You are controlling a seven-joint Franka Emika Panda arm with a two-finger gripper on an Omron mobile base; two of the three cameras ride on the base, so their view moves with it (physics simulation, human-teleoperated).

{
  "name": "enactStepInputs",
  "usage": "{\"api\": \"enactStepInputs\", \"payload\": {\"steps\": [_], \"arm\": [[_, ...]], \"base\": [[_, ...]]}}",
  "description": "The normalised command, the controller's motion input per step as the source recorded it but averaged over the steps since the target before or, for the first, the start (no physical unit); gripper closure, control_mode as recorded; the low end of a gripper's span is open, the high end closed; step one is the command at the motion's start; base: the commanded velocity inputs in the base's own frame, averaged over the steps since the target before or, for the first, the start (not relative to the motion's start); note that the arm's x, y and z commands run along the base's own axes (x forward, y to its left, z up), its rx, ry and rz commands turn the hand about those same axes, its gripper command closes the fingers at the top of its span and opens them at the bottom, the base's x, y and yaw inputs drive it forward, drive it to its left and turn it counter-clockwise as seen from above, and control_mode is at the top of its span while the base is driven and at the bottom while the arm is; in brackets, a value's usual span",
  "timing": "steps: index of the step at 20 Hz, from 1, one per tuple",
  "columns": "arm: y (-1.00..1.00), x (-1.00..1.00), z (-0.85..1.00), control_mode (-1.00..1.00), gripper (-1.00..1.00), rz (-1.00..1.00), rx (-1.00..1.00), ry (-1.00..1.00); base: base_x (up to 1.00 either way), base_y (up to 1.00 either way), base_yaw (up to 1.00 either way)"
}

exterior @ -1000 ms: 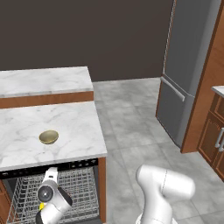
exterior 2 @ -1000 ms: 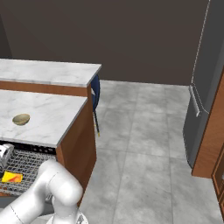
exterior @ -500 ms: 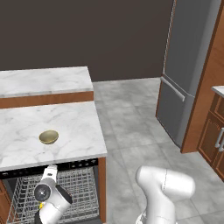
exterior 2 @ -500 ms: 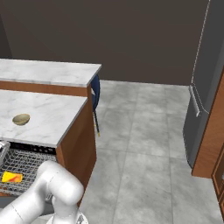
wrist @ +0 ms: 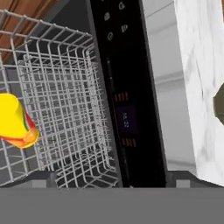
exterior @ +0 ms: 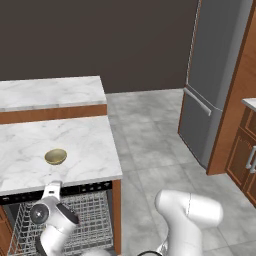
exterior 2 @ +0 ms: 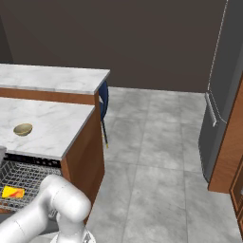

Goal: Pick up the cup and bowl from the counter, place them in the dishwasher, and close the dishwasher door.

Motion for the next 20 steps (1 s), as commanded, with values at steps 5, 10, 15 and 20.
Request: {"api": "enactStepInputs", "payload": {"steps": [5,10,15,20], "arm": [[-0.09,0.0,0.61,-1.0,-1.0,0.0,-0.09,0.0],[-0.22,0.02,0.46,-1.0,-1.0,0.0,-0.06,0.0],[-0.26,0.28,0.2,-1.0,-1.0,0.0,0.0,0.0],[-0.07,0.36,0.39,-1.0,-1.0,0.0,-0.01,0.0]], "base": [[0.0,0.0,0.0],[0.0,0.0,0.0],[0.0,0.0,0.0],[0.0,0.0,0.0]]}}
